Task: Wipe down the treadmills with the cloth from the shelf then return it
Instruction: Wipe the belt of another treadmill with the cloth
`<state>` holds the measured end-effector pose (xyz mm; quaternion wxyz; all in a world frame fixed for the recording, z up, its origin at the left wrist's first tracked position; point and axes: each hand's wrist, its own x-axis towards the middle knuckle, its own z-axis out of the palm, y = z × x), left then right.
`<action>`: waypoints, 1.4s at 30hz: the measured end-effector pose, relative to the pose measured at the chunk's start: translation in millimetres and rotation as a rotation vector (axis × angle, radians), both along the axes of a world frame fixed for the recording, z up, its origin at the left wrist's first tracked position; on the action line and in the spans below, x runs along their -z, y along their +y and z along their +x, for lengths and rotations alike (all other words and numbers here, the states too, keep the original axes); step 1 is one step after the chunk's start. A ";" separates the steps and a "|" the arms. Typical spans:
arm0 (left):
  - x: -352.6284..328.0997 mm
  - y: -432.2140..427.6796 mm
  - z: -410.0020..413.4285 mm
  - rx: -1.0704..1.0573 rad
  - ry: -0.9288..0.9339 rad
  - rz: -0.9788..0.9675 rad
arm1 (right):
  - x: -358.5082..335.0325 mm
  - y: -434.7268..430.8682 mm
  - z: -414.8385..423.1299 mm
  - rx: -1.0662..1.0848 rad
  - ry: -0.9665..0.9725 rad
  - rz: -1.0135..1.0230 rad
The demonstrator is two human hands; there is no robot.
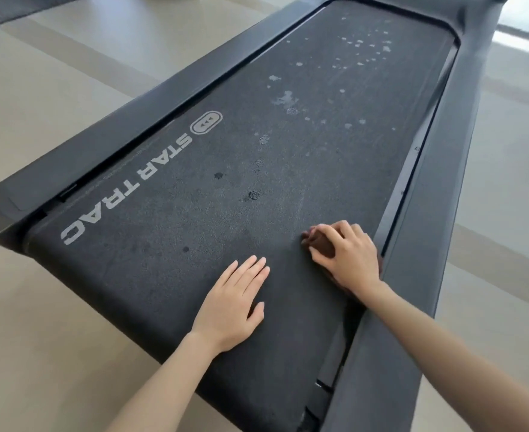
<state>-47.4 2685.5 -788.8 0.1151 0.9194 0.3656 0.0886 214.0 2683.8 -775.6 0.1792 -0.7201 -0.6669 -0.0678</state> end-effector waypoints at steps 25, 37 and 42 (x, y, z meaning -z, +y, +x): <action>-6.0 2.7 -5.2 -0.072 -0.044 -0.023 | -6.6 -25.1 -68.5 0.096 -0.057 -0.112; 0.1 1.9 -1.6 -0.122 -0.050 0.050 | -7.4 119.3 43.3 0.013 -0.185 -0.093; -1.3 1.3 -0.4 -0.145 0.025 0.057 | -10.2 147.0 54.7 0.051 -0.039 -0.096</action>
